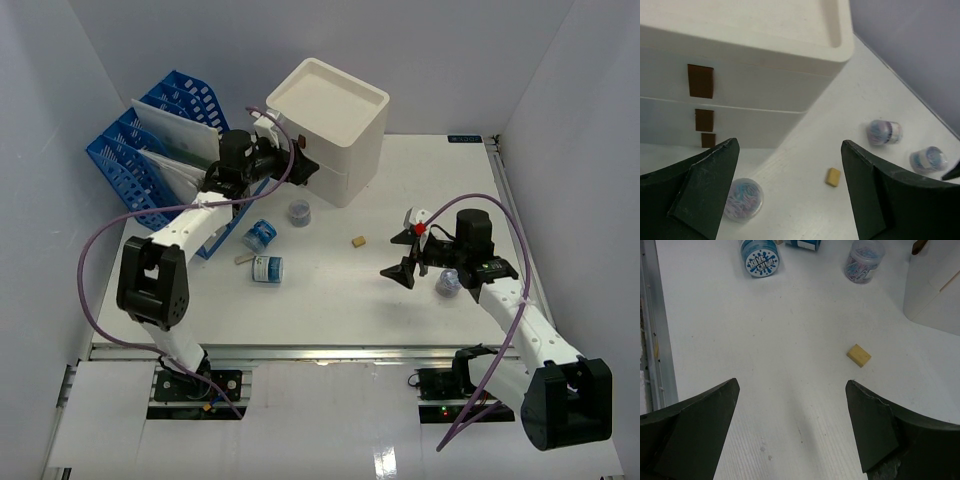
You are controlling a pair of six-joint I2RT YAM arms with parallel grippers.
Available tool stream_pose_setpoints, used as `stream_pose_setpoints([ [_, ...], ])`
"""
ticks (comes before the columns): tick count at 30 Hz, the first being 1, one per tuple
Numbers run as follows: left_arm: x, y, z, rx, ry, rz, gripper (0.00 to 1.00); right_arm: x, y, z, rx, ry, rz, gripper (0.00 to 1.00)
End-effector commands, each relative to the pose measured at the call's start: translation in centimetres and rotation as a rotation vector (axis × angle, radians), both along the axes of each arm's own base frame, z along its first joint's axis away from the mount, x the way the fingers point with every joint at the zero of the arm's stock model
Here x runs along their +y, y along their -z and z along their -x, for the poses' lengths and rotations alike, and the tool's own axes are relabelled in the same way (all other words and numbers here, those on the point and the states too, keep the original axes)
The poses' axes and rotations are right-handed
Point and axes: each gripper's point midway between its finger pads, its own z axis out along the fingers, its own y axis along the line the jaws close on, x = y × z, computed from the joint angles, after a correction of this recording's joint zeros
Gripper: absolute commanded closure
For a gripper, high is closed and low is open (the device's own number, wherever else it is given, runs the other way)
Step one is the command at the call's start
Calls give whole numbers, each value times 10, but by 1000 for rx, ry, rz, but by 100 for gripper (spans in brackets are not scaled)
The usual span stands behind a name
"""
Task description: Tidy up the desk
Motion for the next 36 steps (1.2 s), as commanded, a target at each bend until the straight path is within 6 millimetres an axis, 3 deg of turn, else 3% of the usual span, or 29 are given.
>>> stream_pose_setpoints([
  [1,12,-23,-46,-196,-146,-96,7,3,-19,-3,-34,-27,-17,6],
  [4,16,-19,-70,-215,-202,-139,10,3,-22,-2,-43,-28,-21,6],
  [10,10,-1,-96,-210,-197,-192,17,4,-22,-2,-30,-37,-29,5],
  [17,-3,10,-110,-203,-147,-180,46,4,-22,-3,-28,-35,-27,5],
  [19,-6,6,-109,-221,-125,-166,52,4,-22,-3,-29,-32,-24,5],
  [25,-10,1,-106,-237,-76,-142,92,4,-23,-2,-34,-35,-26,5],
  [27,-12,1,-102,-238,-63,-136,99,4,-22,-2,-29,-37,-28,5],
  [32,-8,-8,-85,-257,-56,-113,100,4,-22,-2,-30,-36,-27,4],
  [36,-4,-26,-56,-286,-35,-93,100,3,-21,-3,-33,-32,-23,5],
])
